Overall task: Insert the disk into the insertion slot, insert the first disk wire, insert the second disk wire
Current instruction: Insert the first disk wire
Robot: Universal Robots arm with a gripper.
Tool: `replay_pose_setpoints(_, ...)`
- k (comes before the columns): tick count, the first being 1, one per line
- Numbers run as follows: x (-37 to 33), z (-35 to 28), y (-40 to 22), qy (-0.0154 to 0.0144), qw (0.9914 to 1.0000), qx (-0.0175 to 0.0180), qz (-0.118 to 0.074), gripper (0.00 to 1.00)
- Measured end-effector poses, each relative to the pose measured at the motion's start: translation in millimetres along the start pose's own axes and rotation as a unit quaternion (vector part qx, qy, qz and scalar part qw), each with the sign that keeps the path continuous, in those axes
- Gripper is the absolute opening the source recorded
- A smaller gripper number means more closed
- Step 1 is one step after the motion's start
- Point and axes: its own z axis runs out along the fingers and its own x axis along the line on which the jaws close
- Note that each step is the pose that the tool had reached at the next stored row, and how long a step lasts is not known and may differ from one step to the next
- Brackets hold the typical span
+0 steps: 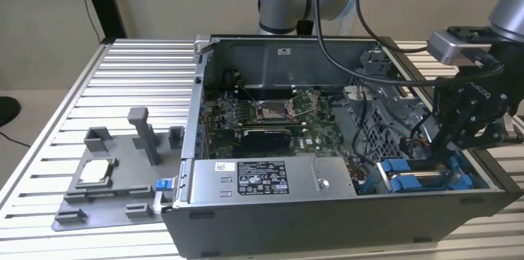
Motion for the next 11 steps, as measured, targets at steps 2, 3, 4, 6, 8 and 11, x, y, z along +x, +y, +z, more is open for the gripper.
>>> replay_pose_setpoints(2,-0.1,0.6,0.0,0.0000,1.00000,0.0001,-0.001,0.00)
replay_pose_setpoints(3,-0.1,0.8,0.0,0.0001,1.00000,0.0001,-0.001,0.00)
replay_pose_setpoints(4,-0.1,1.0,-0.1,0.0001,1.00000,0.0002,-0.002,0.00)
replay_pose_setpoints(6,-0.1,1.4,-0.1,0.0002,1.00000,0.0003,-0.002,0.00)
replay_pose_setpoints(8,-0.2,1.9,-0.1,0.0001,0.99999,0.0005,-0.003,0.00)
replay_pose_setpoints(11,-0.2,2.3,-0.1,0.0002,0.99999,0.0008,-0.004,0.00)
